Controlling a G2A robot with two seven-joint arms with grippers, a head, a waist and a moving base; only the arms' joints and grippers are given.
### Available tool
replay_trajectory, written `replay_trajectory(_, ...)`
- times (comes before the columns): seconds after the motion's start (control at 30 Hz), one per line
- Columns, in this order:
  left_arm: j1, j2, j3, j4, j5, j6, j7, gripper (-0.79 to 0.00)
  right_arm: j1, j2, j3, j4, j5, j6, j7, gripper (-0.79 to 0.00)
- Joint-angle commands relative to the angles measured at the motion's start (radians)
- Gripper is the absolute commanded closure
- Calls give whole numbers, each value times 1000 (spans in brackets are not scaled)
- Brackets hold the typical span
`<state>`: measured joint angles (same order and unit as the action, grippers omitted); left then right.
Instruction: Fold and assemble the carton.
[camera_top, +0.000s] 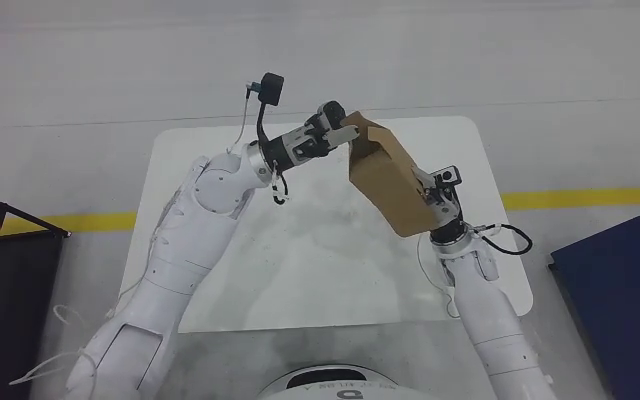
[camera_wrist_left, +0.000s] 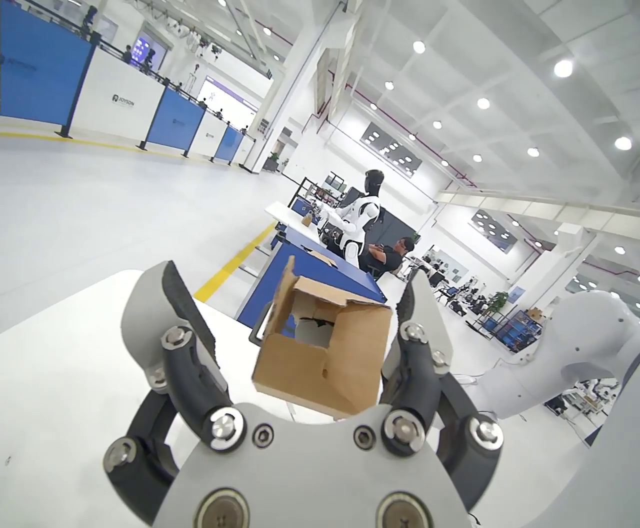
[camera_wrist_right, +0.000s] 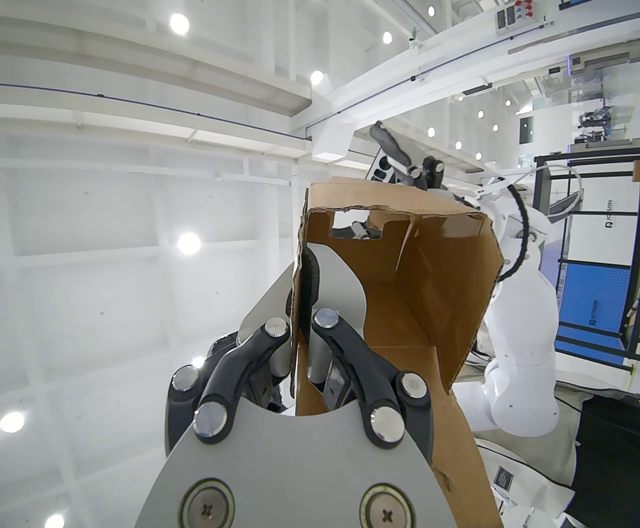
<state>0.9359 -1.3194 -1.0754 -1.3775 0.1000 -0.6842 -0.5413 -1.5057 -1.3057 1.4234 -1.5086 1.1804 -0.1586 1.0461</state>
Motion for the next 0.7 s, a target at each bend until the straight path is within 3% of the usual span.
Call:
replay_trajectory(0.0, -9, -3, 11, 22, 11, 1, 6, -785, -2, 0, 1, -3, 3, 0, 2, 0)
replay_trajectory(0.37, -68, -24, 89, 68, 12, -47, 22, -785, -4, -1, 1, -7, -4, 2, 1, 0)
replay_trajectory(0.43, -73, -27, 94, 75, 8, -60, 36, -570, -2, -1, 0, -6, -5, 2, 0, 0)
replay_trajectory(0.47, -75, -28, 96, 79, 5, -65, 38, -366, -2, -1, 1, -4, -6, 1, -1, 0)
replay_trajectory(0.53, -77, -29, 97, 86, -1, -72, 37, -283, -1, -2, 0, -3, -6, 1, -4, 0)
replay_trajectory(0.67, -76, -26, 91, 85, -18, -86, 26, -256, 2, -2, 0, 0, -10, 5, -8, 0)
